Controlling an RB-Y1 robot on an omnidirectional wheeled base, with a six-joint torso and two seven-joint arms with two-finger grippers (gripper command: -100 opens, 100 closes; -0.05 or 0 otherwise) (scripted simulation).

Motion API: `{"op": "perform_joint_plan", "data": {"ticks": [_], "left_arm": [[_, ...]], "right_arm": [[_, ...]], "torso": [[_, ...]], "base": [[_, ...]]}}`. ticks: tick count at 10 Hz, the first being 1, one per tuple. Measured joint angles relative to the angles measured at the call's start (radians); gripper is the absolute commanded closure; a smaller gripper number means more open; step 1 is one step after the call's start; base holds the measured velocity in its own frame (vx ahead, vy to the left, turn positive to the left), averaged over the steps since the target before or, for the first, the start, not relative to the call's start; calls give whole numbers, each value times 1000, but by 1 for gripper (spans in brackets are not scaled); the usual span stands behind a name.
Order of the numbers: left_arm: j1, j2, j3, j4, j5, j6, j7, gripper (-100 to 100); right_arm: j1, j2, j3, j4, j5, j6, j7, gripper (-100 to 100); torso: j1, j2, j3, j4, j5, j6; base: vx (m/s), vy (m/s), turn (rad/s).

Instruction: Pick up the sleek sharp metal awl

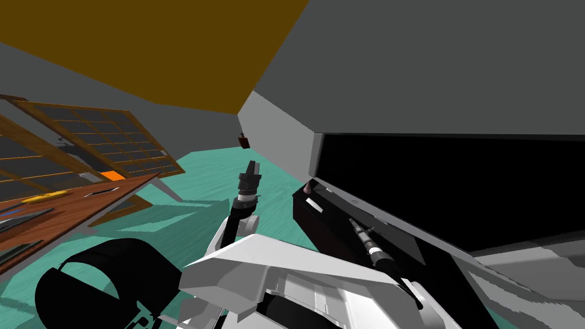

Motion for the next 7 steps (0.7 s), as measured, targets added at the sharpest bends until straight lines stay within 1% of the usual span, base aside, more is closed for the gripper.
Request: {"op": "perform_joint_plan", "data": {"ticks": [1,2,3,4,5,6,7], "left_arm": [[0,0,0,0,0,0,0,0],[0,0,0,0,0,0,0,0],[0,0,0,0,0,0,0,0],[0,0,0,0,0,0,0,0],[0,0,0,0,0,0,0,0],[0,0,0,0,0,0,0,0],[0,0,0,0,0,0,0,0]], "right_arm": [[-9,-11,2,35,7,-1,0,-100],[-15,-29,6,61,19,4,-3,-100],[-14,-36,9,76,27,12,-4,-100],[-19,-38,10,99,29,14,-4,-100],[-41,-48,13,144,41,9,-2,-100],[-52,-57,16,181,48,7,-2,-100],[-53,-64,17,214,61,9,2,-100]], "torso": [[0,0,0,0,0,1],[0,0,0,0,0,0],[-1,0,0,0,0,1],[-2,1,0,0,0,1],[-1,0,0,0,0,0],[-1,0,0,0,0,1],[-1,0,0,0,0,0]], "base": [[21,30,188],[22,16,78],[8,4,-28],[12,14,164],[17,11,104],[20,17,171],[20,9,63]]}}
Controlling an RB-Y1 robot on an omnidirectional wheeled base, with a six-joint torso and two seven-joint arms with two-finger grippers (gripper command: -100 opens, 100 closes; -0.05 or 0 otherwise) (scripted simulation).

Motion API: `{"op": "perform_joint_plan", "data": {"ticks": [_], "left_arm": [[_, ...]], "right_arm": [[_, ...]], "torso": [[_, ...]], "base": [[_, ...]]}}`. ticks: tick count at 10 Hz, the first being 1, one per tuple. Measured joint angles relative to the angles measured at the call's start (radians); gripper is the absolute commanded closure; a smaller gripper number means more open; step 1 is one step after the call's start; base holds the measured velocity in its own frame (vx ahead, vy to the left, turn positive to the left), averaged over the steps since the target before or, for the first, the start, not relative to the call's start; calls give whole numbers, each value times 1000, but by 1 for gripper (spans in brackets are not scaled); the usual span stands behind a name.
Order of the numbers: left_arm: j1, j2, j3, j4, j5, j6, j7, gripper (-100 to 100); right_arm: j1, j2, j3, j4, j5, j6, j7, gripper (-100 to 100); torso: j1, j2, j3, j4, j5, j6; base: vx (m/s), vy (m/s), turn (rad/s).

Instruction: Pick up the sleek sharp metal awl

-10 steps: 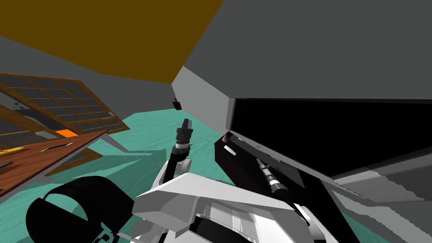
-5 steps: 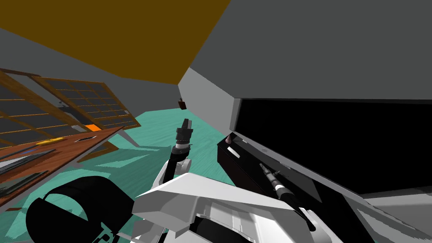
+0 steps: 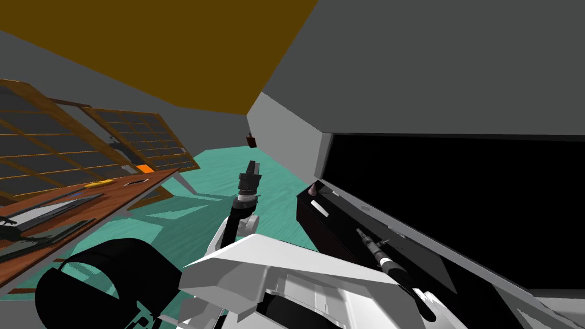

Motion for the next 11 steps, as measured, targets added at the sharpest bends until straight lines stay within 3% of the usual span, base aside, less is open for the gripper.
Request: {"op": "perform_joint_plan", "data": {"ticks": [1,3,4,6,10,11], "left_arm": [[0,0,0,0,0,0,0,0],[0,0,0,0,0,0,0,0],[0,0,0,0,0,0,0,0],[0,0,0,0,0,0,0,0],[0,0,0,0,0,0,0,0],[0,0,0,0,0,0,0,0]], "right_arm": [[1,-10,5,14,7,10,-1,-100],[-27,-28,12,89,26,9,-2,-100],[-23,-52,25,94,35,26,-11,-100],[-52,-59,25,174,54,15,-3,-100],[-77,-96,46,281,86,28,-7,-100],[-71,-108,58,278,90,44,-18,-100]], "torso": [[0,0,0,0,0,1],[-1,0,0,0,0,1],[-1,0,0,0,0,0],[-1,0,0,0,0,0],[-1,0,0,0,0,0],[-1,0,0,0,0,1]], "base": [[23,10,105],[22,5,118],[20,-3,64],[22,0,96],[18,-7,86],[8,-5,-16]]}}
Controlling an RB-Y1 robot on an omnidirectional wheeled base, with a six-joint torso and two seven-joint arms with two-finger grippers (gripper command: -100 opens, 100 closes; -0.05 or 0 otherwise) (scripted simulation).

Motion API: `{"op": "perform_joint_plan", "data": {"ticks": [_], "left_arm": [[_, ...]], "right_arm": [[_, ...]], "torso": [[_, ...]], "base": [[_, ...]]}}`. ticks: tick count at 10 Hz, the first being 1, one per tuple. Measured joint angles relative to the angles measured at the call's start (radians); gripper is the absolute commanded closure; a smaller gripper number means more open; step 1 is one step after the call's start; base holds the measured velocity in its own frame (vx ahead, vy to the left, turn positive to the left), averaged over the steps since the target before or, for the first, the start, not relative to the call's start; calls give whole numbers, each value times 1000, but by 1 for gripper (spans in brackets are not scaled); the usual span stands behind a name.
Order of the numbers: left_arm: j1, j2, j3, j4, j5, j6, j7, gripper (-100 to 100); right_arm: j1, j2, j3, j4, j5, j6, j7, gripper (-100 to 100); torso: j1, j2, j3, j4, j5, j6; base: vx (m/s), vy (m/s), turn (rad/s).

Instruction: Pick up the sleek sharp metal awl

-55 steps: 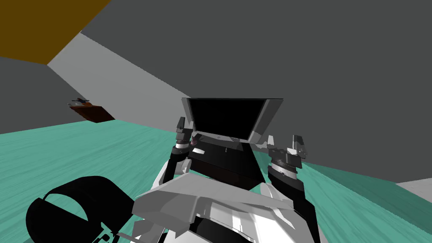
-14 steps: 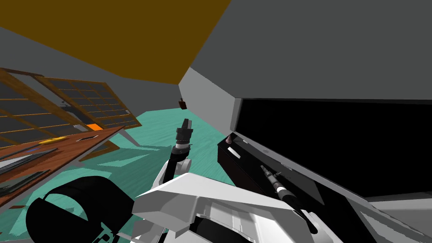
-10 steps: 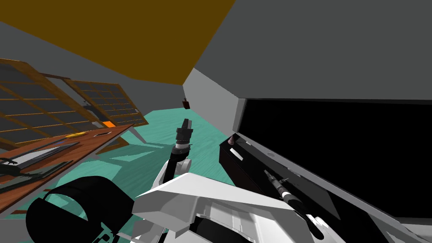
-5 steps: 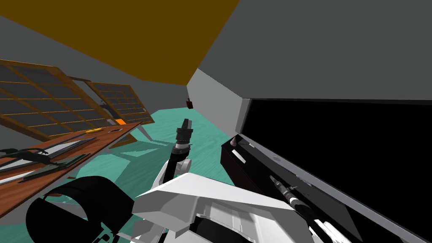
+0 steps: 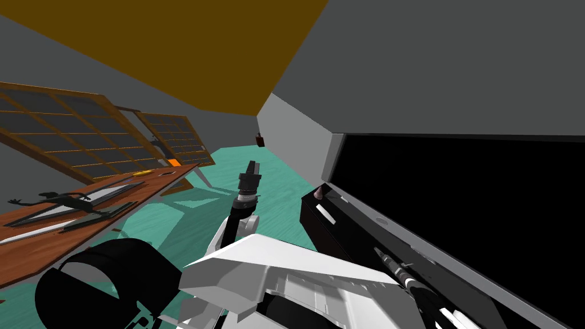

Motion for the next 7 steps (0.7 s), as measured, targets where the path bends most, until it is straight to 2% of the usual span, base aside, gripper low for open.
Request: {"op": "perform_joint_plan", "data": {"ticks": [3,5,7], "left_arm": [[0,0,0,0,0,0,0,0],[0,0,0,0,0,0,0,0],[0,0,0,0,0,0,0,0]], "right_arm": [[-35,-2,-1,92,17,-13,14,-100],[-36,-21,15,117,29,1,4,-100],[-51,-21,9,169,37,-12,15,-100]], "torso": [[0,0,0,0,0,0],[-1,0,0,0,0,0],[0,0,0,0,0,0]], "base": [[17,-9,83],[11,-14,19],[17,-15,105]]}}
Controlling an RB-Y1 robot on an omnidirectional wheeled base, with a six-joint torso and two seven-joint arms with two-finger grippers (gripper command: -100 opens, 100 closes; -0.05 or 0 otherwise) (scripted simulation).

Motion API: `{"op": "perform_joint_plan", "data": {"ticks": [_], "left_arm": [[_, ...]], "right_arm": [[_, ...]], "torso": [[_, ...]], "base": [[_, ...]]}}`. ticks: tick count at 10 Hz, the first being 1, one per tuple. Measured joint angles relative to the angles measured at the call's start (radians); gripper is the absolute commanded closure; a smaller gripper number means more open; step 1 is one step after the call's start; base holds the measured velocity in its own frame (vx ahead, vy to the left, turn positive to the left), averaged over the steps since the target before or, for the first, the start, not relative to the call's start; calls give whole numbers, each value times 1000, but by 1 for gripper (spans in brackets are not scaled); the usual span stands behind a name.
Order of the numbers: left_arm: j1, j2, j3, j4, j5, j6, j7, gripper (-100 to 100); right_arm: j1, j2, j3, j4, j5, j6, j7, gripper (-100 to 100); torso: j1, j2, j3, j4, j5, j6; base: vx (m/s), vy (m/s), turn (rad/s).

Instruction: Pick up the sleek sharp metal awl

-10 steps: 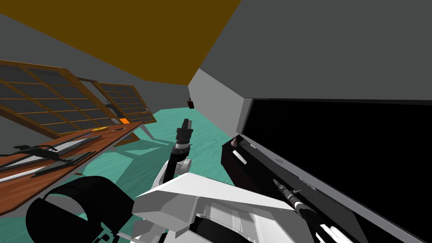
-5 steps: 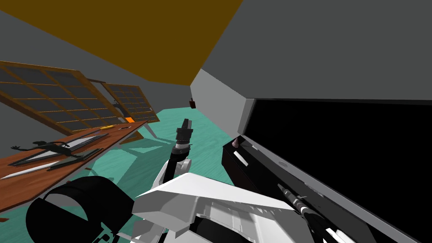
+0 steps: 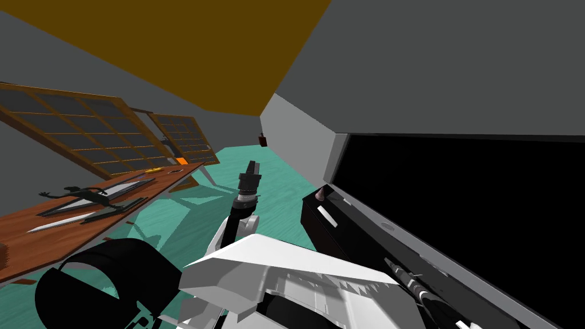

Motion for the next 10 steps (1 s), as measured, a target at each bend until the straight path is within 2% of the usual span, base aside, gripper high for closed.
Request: {"op": "perform_joint_plan", "data": {"ticks": [2,4,5,6,8,10], "left_arm": [[0,0,0,0,0,0,0,0],[0,0,0,0,0,0,0,0],[0,0,0,0,0,0,0,0],[0,0,0,0,0,0,0,0],[0,0,0,0,0,0,0,0],[0,0,0,0,0,0,0,0]], "right_arm": [[-38,-12,4,96,20,-15,13,-100],[-10,-42,47,62,31,30,-31,-100],[-33,-35,34,100,33,15,-19,-100],[-36,-35,29,117,33,2,-8,-100],[-42,-41,38,140,39,7,-13,-100],[-69,-42,32,207,46,-12,4,-100]], "torso": [[-1,-1,-1,0,0,0],[-1,-1,-1,0,0,1],[0,0,0,0,0,0],[1,1,0,0,0,1],[0,0,0,0,0,0],[0,1,0,0,0,0]], "base": [[32,-34,99],[14,-18,2],[0,0,0],[4,-4,60],[8,-12,23],[-5,-4,15]]}}
